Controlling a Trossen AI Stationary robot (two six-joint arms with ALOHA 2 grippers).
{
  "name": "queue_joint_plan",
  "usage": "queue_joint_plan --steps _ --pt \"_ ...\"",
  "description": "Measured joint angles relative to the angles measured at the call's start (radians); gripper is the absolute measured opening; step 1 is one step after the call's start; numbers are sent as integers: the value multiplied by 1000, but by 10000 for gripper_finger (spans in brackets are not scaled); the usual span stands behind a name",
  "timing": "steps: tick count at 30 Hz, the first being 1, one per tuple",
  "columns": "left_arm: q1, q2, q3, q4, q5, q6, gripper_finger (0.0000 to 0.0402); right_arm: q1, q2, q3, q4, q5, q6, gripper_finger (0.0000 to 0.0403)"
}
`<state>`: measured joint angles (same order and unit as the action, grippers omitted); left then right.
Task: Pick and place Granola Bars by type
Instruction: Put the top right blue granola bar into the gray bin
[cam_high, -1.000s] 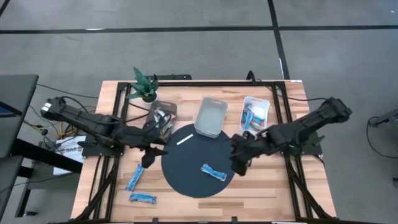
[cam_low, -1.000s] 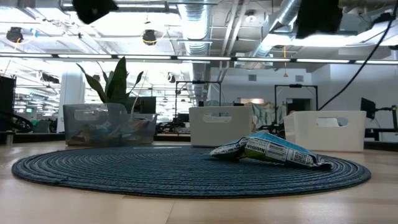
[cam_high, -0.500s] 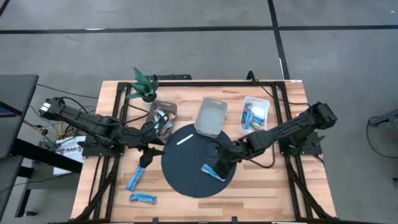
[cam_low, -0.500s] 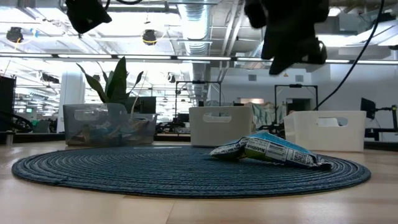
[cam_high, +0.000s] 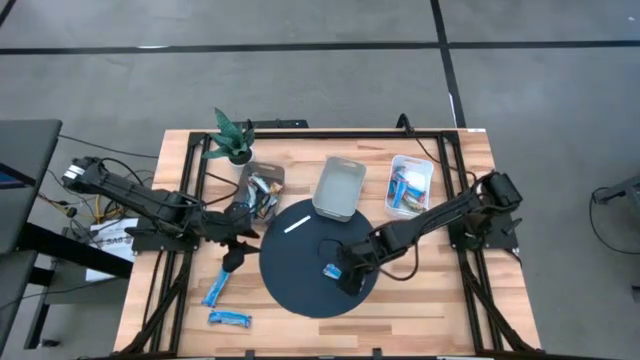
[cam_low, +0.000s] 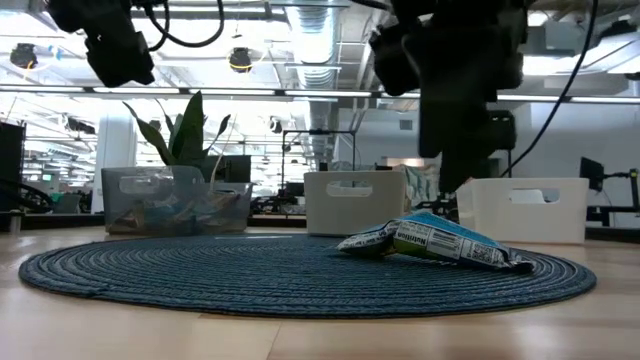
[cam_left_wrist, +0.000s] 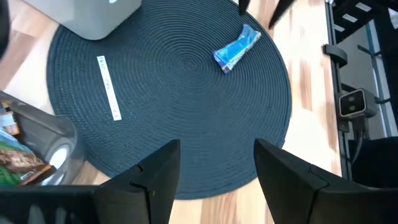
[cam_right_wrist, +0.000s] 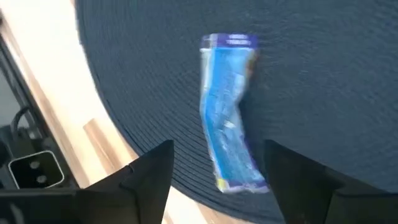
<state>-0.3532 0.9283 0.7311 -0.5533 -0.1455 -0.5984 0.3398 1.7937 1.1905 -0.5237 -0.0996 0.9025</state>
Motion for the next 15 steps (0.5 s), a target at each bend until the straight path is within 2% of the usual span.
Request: queue_joint_plan --steps 9,15 --pt "0 0 0 20 -18 -13 196 -6 133 75 -27 -8 -143 228" --pt "0 0 0 30 -19 -41 196 -22 210 117 -57 -12 -160 214"
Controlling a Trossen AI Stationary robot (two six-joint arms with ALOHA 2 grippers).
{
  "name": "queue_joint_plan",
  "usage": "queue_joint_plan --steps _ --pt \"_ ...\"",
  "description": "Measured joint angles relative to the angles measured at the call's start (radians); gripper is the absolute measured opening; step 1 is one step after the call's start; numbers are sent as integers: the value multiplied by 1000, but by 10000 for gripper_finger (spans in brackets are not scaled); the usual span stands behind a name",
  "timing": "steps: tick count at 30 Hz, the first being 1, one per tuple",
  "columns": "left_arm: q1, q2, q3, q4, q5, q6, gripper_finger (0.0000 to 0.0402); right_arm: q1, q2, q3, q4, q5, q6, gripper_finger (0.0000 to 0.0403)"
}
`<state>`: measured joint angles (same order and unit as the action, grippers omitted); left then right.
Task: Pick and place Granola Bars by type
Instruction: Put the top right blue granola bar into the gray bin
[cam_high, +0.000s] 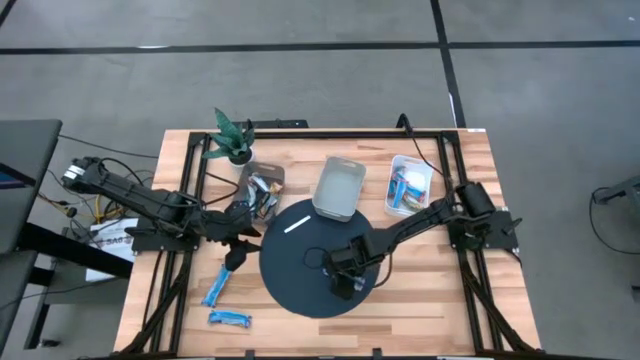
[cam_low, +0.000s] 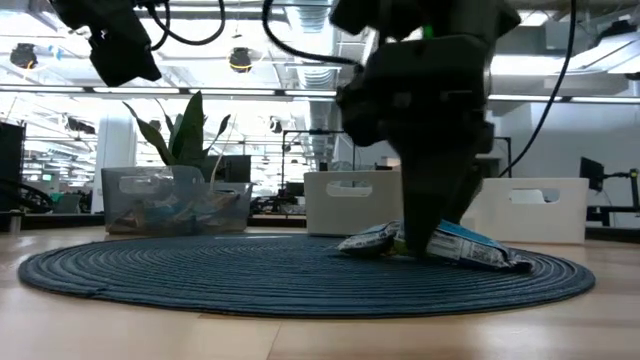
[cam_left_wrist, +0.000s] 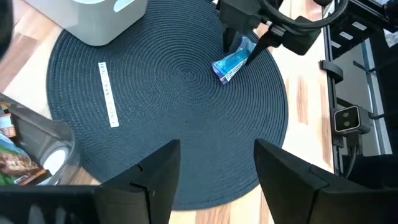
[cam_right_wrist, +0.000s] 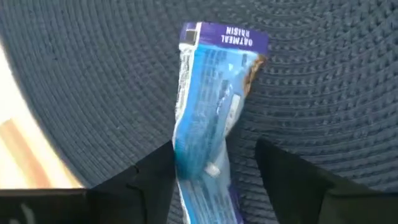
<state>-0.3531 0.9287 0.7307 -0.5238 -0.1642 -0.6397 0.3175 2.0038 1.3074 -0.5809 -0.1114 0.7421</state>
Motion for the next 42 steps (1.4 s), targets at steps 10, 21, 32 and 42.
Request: queue_joint_plan --steps 10,21,32,42 --pt "0 0 0 0 0 -17 196 -16 -24 31 -14 12 -20 110" --pt "0 0 0 -1 -8 -17 196 -101 -191 31 -10 19 -59 11" --pt "0 0 0 -1 -9 -17 196 -325 -434 31 -1 312 -68 7" --pt "0 0 0 -2 -25 -28 196 -438 -445 31 -6 345 -86 32"
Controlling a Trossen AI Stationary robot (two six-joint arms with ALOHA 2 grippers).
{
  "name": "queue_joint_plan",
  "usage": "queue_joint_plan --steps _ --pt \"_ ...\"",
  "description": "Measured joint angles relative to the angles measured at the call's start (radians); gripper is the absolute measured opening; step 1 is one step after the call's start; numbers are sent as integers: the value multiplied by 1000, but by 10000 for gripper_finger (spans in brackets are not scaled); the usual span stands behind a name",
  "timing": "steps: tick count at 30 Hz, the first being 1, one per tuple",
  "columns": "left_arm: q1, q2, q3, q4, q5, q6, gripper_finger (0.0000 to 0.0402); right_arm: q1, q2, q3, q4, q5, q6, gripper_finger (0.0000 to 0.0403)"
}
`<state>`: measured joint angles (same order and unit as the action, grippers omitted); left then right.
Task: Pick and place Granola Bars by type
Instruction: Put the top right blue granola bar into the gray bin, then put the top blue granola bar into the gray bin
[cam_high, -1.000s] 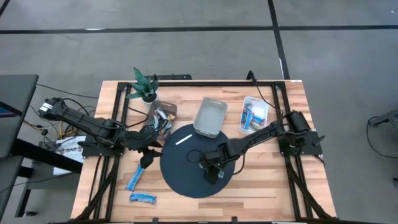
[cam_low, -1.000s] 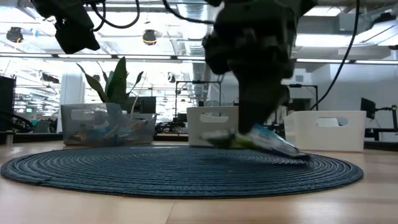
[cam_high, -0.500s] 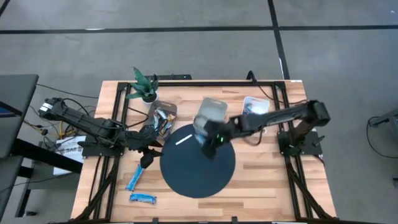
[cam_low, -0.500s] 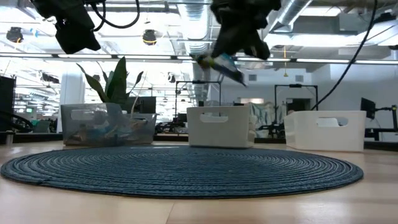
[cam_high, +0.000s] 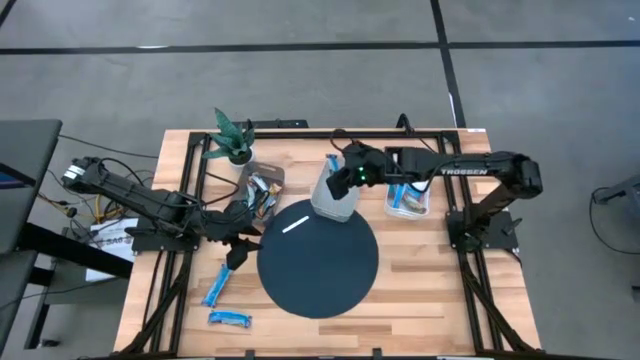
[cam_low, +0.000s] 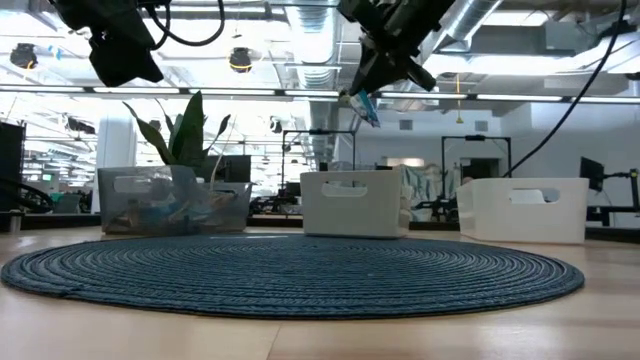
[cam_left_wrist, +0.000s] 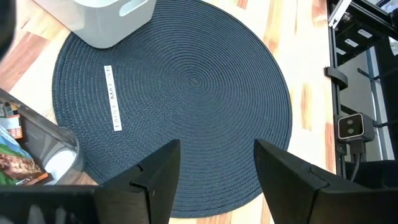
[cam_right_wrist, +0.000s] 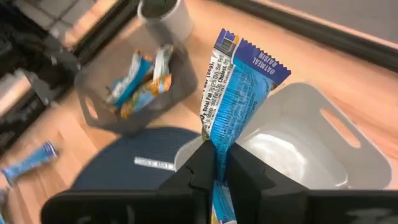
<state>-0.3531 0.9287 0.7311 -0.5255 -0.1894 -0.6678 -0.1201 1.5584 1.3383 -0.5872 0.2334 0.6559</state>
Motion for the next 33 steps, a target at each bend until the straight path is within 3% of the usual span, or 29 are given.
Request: queue_joint_plan --steps 10,16,24,33 --pt "0 0 0 -3 45 9 196 6 -3 0 22 -15 -16 155" --pt "-5 0 0 -98 139 -45 196 73 -16 -1 66 -154 -147 215" --pt "-120 11 0 -289 234 -288 196 225 -81 -1 -83 -179 -199 218" --pt "-271 120 1 -286 185 -751 196 335 -178 -1 -284 -92 -185 193"
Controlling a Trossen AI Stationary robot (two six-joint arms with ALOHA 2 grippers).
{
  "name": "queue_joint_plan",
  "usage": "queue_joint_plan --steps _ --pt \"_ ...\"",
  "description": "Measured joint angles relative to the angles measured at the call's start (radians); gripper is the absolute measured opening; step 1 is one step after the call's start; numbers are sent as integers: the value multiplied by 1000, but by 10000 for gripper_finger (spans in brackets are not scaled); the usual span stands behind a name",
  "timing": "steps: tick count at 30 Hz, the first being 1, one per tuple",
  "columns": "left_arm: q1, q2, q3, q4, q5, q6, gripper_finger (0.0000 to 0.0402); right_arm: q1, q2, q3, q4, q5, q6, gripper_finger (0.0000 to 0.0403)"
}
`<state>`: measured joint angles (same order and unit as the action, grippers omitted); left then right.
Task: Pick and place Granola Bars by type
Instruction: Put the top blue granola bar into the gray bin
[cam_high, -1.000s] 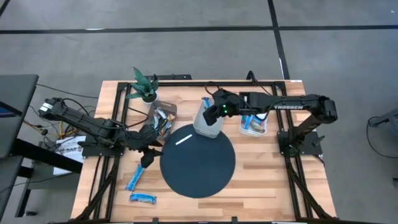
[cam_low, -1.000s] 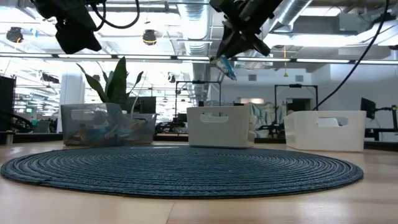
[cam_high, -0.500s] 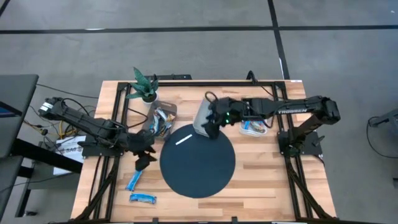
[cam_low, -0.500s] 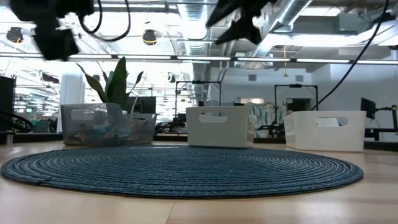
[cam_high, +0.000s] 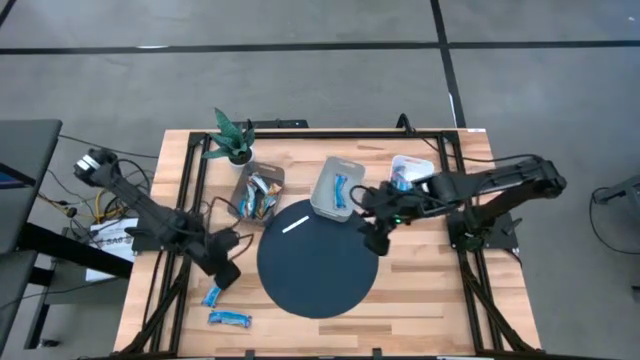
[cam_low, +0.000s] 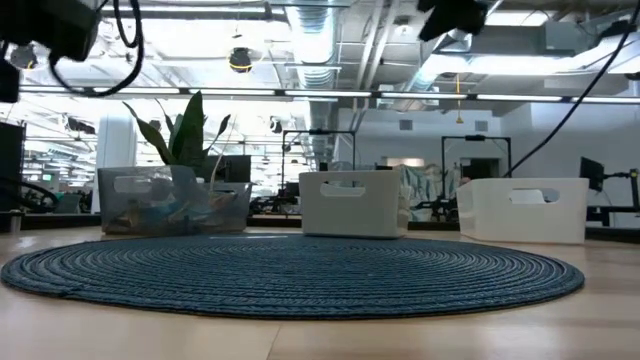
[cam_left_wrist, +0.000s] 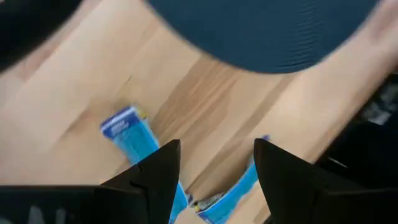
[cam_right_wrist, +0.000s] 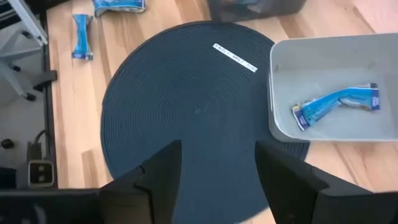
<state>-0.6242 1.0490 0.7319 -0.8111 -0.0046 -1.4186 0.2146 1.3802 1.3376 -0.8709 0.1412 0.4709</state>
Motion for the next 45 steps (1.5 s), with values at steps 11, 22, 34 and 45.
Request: queue_joint_plan --steps 11,22,34,45 --pt "-20 247 0 -36 132 -132 196 14 -148 0 -65 22 0 180" --pt "-23 417 0 -28 165 -138 196 14 -192 0 -76 18 -7 177" --pt "-22 420 20 -20 180 -103 27 14 -192 0 -118 16 -9 173" --pt "75 331 152 -5 -18 -31 6 14 -191 0 -124 16 -12 169"
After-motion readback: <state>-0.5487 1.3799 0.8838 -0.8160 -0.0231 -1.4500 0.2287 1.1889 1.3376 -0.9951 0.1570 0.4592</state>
